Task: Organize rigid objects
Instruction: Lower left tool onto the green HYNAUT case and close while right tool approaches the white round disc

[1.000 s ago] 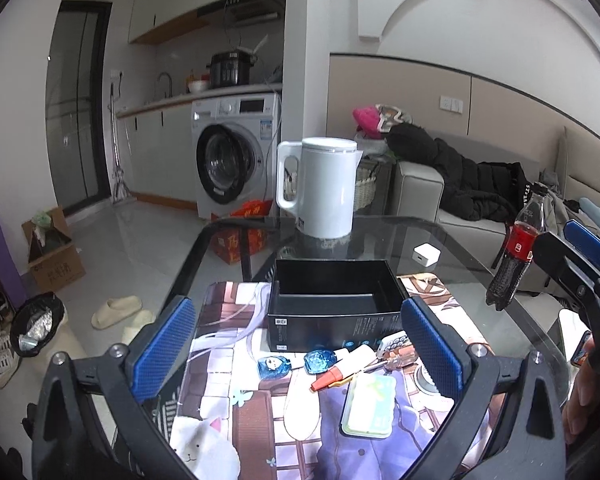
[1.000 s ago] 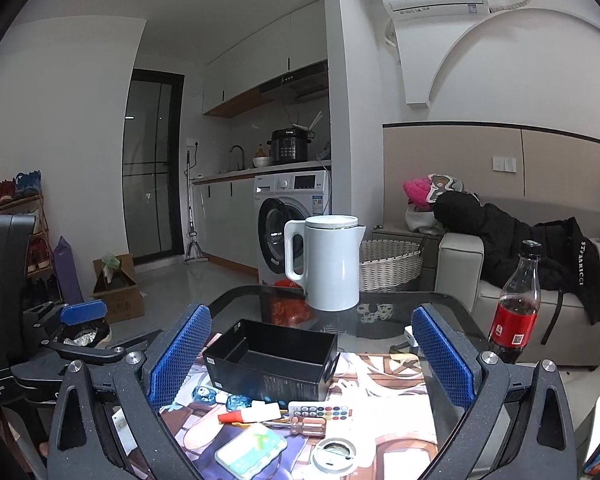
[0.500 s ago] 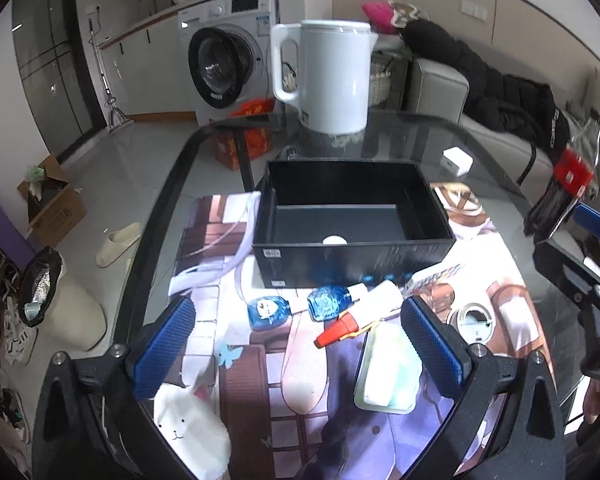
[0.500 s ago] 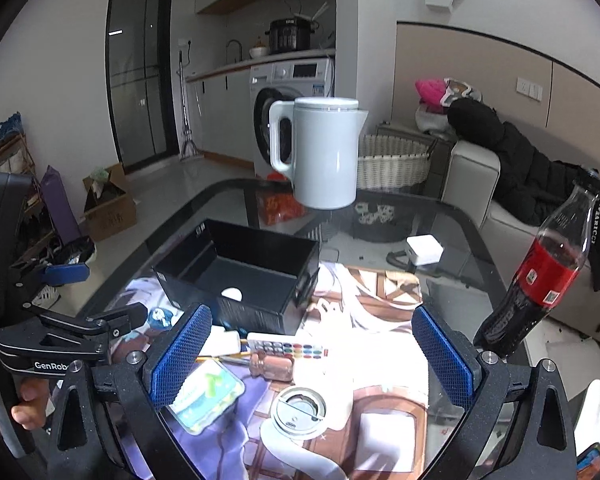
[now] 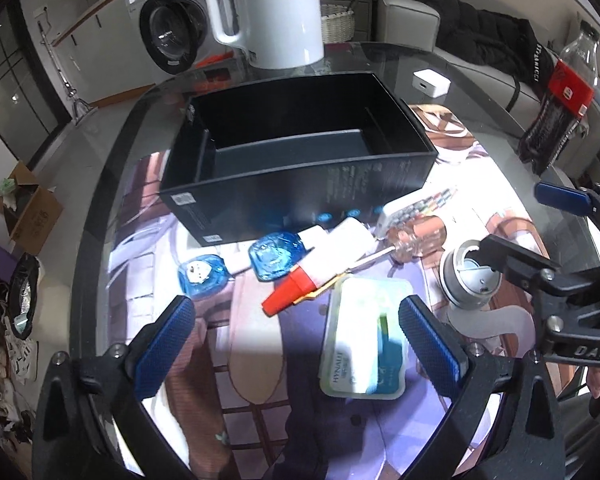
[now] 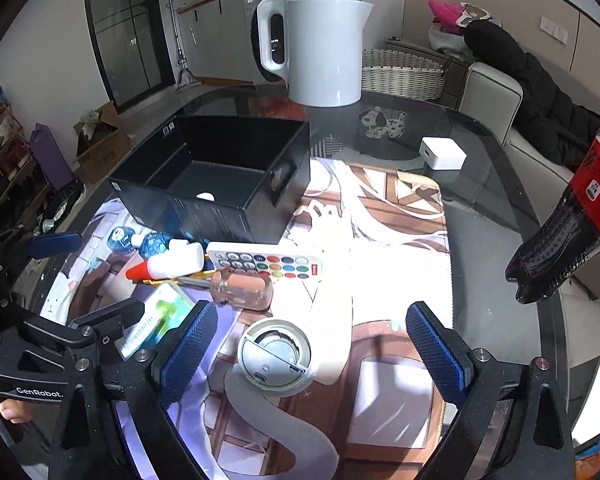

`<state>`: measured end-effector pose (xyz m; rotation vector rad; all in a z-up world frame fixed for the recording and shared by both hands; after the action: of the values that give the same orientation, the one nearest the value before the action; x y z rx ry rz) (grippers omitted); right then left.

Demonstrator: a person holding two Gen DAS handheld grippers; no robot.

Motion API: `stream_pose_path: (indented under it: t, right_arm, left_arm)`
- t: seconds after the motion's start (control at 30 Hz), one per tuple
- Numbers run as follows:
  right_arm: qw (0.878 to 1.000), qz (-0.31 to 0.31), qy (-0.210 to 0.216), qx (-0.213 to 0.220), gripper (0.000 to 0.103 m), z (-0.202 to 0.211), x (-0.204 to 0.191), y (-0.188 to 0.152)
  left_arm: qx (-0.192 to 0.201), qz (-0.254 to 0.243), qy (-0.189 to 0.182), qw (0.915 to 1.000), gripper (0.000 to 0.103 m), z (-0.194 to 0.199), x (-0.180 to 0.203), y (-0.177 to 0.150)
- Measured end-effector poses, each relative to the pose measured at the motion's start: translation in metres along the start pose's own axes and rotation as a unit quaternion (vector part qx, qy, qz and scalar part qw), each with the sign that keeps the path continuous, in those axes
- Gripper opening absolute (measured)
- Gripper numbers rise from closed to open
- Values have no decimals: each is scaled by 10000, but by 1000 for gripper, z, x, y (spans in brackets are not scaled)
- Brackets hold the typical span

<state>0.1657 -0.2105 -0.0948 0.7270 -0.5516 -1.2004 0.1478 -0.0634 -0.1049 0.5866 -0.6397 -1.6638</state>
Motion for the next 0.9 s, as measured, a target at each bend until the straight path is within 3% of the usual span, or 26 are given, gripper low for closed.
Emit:
stream_pose_path:
  t: [0.13,0.57,0.67,0.73,0.9]
  right_arm:
    - [9997,23,18,-233,90,-9,-1,-10]
    - [9983,63,74,-571,84,-22,-3,-26]
    - [9983,82,83,-572,82,-22,-4,-25]
    - [9983,86,109,-574,81,-22,-5,-25]
    - [9977,143,275,-610,79,-20,-12,-29]
  left_arm:
    - [-159,-95,-262,9995,85,-5,7,-6]
    - [-444,-297,-581,9969,83,-11,24,-21]
    - [-565,-340,-650,9957,71,-13,27,-26]
    - [-669,-342,-848,9936,55,-14,29,-29]
    - [-672,-381,-756,9941,55,-8,24,-33]
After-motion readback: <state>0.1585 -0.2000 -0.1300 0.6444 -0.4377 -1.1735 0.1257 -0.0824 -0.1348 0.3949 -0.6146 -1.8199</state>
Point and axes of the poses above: each gripper's, at about its wrist camera, not at the fingertips, and z roughly against the way its jaws point, x to its right, y to its top, the point moved 4 cm from there along -z, roughly the way its jaws point, and after that the axes turned 14 degrees about x, right-handed, at the moved point
